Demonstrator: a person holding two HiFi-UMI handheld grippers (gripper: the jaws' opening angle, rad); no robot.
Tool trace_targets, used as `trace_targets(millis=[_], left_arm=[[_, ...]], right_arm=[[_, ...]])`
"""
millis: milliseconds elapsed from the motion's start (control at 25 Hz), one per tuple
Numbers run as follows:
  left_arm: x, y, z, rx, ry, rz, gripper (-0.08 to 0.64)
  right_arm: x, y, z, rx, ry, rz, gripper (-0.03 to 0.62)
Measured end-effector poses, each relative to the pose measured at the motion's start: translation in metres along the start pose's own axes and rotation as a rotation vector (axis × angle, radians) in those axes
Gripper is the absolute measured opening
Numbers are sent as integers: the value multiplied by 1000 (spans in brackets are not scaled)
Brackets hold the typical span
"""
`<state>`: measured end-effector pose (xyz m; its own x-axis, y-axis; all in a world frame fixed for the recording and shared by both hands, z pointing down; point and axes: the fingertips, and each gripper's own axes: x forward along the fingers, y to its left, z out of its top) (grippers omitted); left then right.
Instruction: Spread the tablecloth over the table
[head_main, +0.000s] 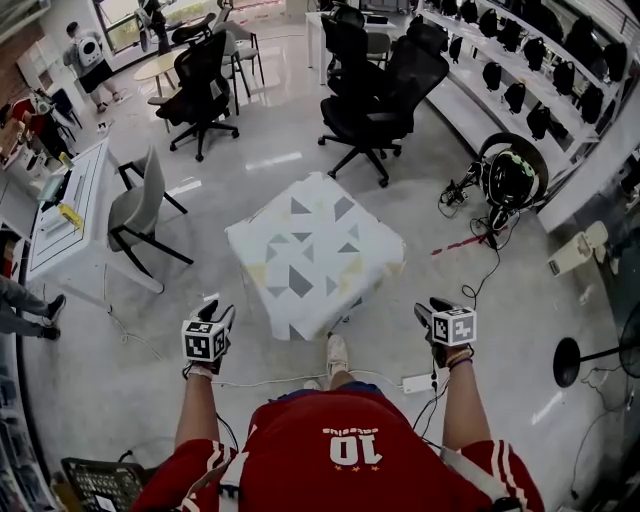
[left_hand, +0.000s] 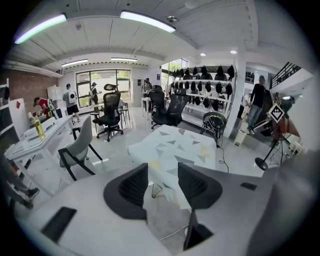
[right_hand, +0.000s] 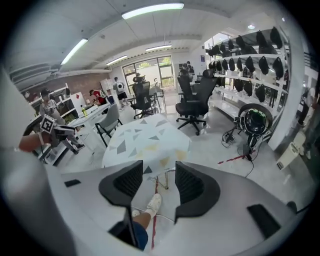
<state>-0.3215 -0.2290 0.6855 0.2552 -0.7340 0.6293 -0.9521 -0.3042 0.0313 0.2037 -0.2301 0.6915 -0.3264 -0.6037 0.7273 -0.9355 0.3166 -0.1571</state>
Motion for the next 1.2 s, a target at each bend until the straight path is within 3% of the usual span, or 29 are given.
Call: trace_targets(millis=[480, 800, 1200], left_arm=[[25, -25, 80, 9, -122, -42, 190], [41, -21, 103, -56, -169, -45, 190], [13, -42, 168, -42, -324, -57, 176]], right_arm=[[20, 35, 71, -27, -107, 60, 210], [38, 58, 101, -23, -166, 84, 209], [18, 105, 145, -25, -323, 97, 178]])
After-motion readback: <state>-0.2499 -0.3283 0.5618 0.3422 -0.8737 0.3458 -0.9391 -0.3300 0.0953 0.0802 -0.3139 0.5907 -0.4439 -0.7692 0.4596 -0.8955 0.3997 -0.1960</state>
